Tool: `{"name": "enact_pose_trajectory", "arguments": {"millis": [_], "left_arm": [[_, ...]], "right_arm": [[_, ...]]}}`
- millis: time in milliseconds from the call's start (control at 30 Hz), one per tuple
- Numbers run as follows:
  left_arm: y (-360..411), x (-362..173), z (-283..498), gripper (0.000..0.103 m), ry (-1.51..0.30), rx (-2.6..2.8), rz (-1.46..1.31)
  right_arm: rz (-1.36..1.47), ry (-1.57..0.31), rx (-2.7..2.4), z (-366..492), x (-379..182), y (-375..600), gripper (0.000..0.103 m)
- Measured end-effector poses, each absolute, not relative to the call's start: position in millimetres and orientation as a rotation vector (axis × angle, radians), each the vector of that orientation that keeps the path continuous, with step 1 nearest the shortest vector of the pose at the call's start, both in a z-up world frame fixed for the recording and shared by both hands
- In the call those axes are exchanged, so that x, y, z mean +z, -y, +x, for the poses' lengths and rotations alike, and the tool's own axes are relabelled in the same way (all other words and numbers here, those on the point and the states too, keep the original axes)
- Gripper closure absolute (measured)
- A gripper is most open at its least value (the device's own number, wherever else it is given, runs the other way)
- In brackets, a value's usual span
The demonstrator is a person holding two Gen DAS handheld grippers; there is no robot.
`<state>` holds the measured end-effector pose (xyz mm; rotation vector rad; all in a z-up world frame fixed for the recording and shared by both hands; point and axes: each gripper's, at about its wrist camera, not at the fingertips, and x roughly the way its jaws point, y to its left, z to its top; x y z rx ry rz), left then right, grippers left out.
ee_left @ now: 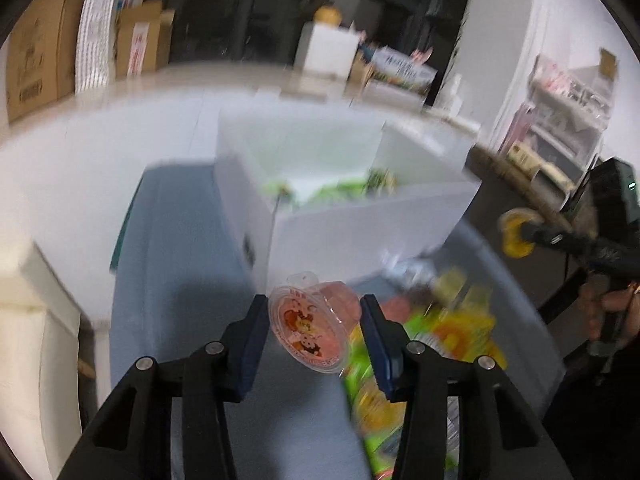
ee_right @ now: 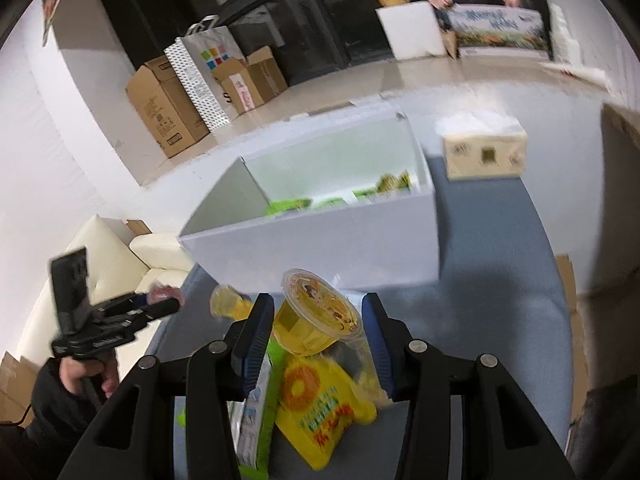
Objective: Organize snacks
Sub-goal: 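Drop both jelly cups into the white box and open both grippers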
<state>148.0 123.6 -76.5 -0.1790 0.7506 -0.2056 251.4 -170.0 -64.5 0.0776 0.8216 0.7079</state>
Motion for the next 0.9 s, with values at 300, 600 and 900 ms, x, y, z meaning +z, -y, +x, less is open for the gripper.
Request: {"name": "enact_pose_trajectory", "arguments": {"millis": [300, 600, 900], "left_arm": [[-98, -15, 246, 0.052, -0.692, -0.213, -0.145], [-87, -38, 291, 0.000, -0.775, -0.136, -0.151], [-98, -33, 277, 0.000, -0.756, -0.109, -0.176]], "right_arm": [[-0.018, -0.778, 0.717, 333, -25, 116, 0.053], [-0.042, -0.861, 0.625, 377, -44, 109, 0.004], [0.000, -0.853, 0.610, 372, -43, 123, 0.004]]}}
